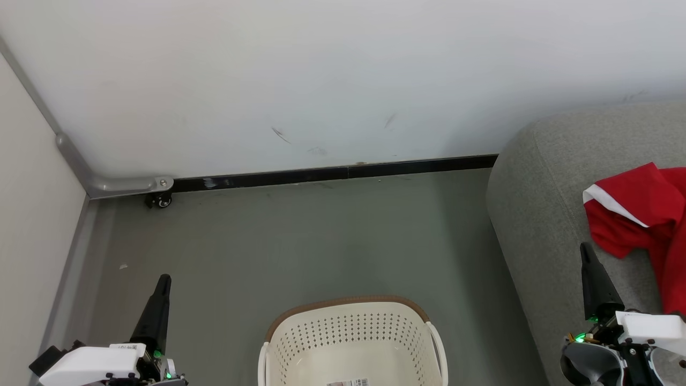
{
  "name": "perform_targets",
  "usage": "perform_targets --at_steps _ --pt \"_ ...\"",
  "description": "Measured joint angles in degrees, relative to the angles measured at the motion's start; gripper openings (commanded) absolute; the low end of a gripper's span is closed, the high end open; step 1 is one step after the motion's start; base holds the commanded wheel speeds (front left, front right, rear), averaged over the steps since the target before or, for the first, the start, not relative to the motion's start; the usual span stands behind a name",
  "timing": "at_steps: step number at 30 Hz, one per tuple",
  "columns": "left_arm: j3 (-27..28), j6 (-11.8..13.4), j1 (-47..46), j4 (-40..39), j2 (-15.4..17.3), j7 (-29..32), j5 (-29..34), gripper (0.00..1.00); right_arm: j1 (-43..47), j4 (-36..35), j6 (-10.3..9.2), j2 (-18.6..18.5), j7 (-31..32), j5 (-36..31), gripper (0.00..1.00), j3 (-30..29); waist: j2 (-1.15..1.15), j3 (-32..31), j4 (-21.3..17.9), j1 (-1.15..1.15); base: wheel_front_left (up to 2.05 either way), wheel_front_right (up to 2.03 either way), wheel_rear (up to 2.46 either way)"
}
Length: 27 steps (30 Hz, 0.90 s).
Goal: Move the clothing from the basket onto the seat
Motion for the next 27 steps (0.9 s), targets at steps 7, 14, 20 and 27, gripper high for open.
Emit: perform_targets --at_steps 7,14,20,27 --pt "0.0 0.0 0.0 -0.1 0.0 0.0 0.0 0.00 0.0 0.0 0.00 0.0 0.0 0.0 0.00 0.0 0.00 0.0 0.0 0.00 0.00 0.00 0.00" --pt "0.0 0.0 0.0 -0.1 0.0 0.0 0.0 0.00 0.0 0.0 0.00 0.0 0.0 0.0 0.00 0.0 0.00 0.0 0.0 0.00 0.00 0.00 0.00" --pt "0.0 0.0 0.0 -0.2 0.0 0.0 0.0 0.00 0.0 0.0 0.00 0.0 0.0 0.0 0.00 0.0 0.00 0.0 0.0 0.00 0.00 0.00 0.00" --pt "0.0 0.0 0.0 -0.2 0.0 0.0 0.0 0.00 0.0 0.0 0.00 0.0 0.0 0.0 0.00 0.0 0.00 0.0 0.0 -0.01 0.00 0.00 0.00"
